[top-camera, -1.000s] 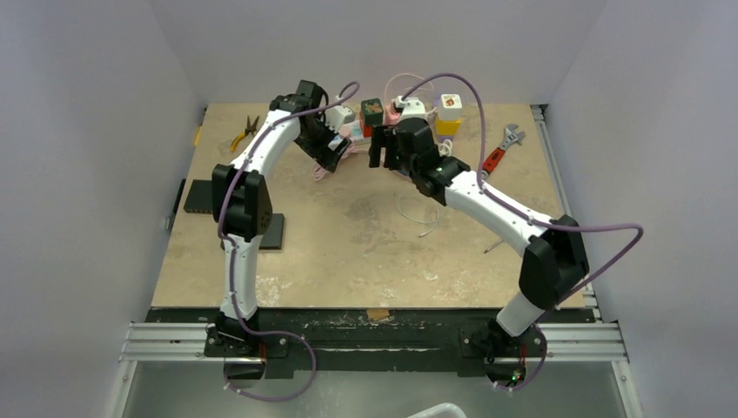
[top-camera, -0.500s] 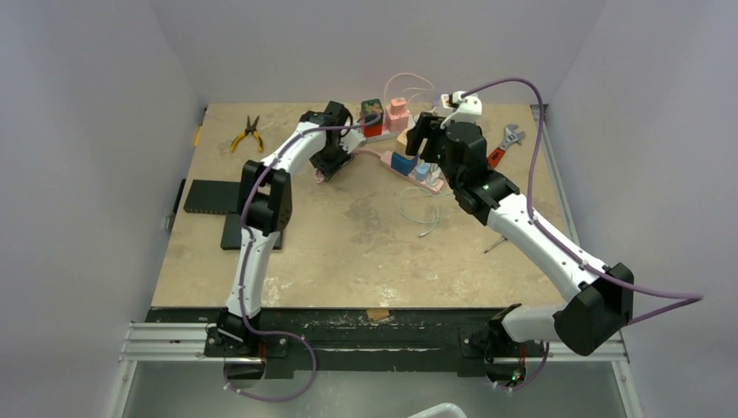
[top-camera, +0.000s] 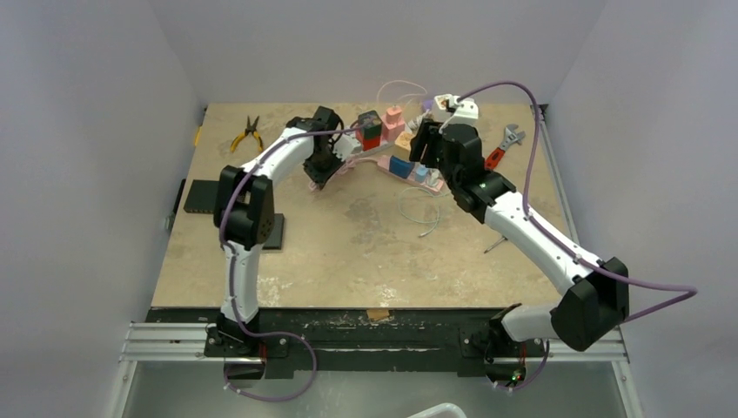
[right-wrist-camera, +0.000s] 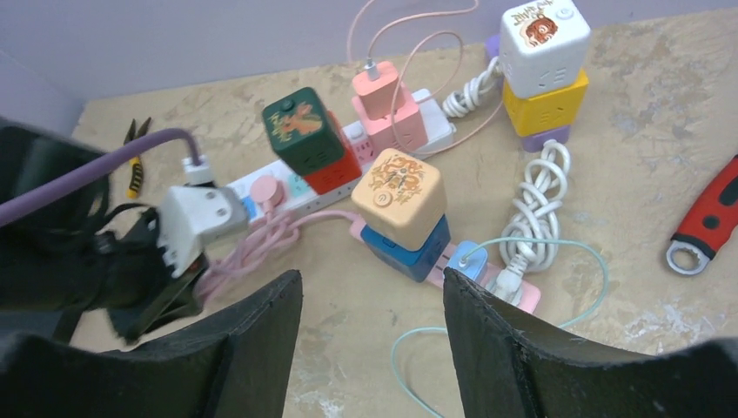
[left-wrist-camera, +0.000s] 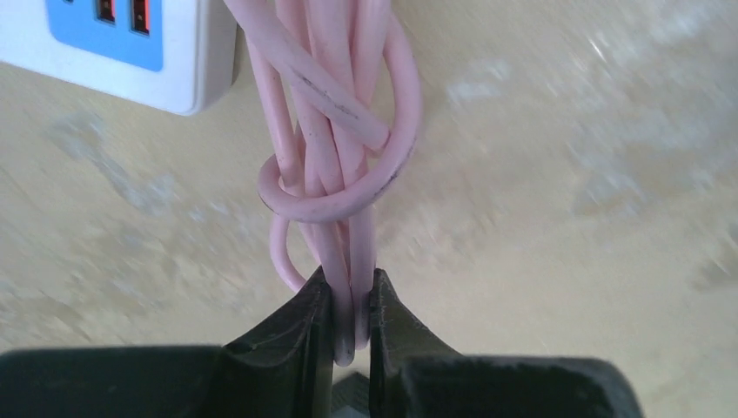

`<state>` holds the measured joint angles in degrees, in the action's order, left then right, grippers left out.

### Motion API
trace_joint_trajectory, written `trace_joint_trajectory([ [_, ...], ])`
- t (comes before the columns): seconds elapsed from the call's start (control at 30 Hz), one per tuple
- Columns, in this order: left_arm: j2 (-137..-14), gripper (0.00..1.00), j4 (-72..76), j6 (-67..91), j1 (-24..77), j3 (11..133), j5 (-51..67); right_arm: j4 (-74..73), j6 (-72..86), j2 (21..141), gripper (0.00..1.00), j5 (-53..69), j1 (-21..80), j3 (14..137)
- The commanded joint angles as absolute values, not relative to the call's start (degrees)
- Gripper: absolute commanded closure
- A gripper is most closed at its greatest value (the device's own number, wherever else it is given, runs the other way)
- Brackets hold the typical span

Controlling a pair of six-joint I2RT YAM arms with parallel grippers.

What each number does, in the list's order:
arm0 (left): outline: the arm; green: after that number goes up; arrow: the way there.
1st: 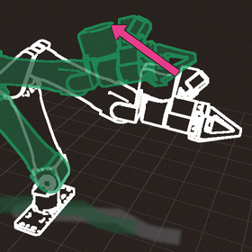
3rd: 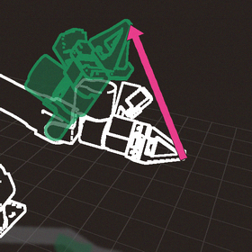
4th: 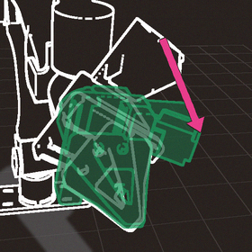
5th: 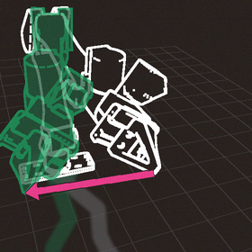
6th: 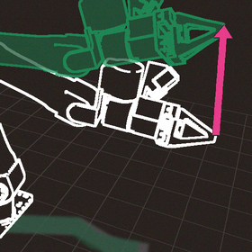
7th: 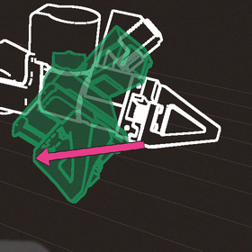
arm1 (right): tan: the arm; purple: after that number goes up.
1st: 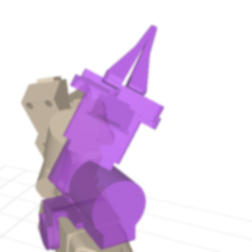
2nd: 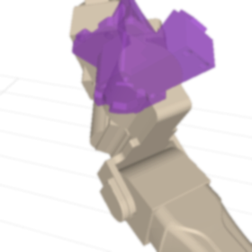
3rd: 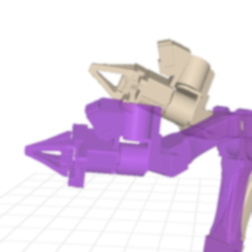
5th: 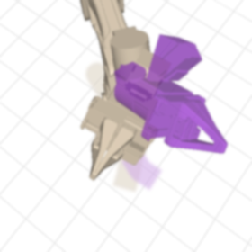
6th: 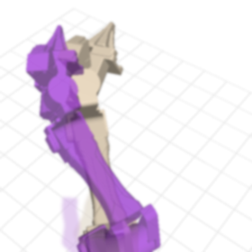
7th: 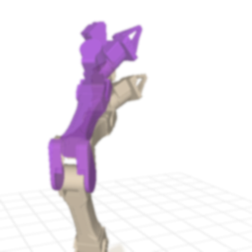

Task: Pull the plug off the socket
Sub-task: Move the socket to the center of the board.

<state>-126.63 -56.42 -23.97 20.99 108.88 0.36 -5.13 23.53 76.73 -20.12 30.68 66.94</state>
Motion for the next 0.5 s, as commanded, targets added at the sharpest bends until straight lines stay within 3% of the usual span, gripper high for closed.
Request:
trace_joint_trajectory([
  [0.0,-111.9,1.0,-62.5,-21.7,21.3,97.3,8.7,-6.1,25.1,78.5,0.42,-18.3,30.4,66.3],
  [0.2,-101.3,0.97,-59.8,-18.0,25.0,77.2,15.2,-7.3,24.6,80.4,0.43,-14.4,30.6,64.2],
  [0.3,-99.6,0.66,-58.7,-16.5,27.7,72.3,18.2,-7.4,23.7,80.7,0.43,-13.6,31.9,63.1],
  [0.47,-95.8,0.36,-58.9,-14.7,28.1,71.3,22.9,-7.6,22.1,80.6,0.43,-15.3,35.3,61.6],
])
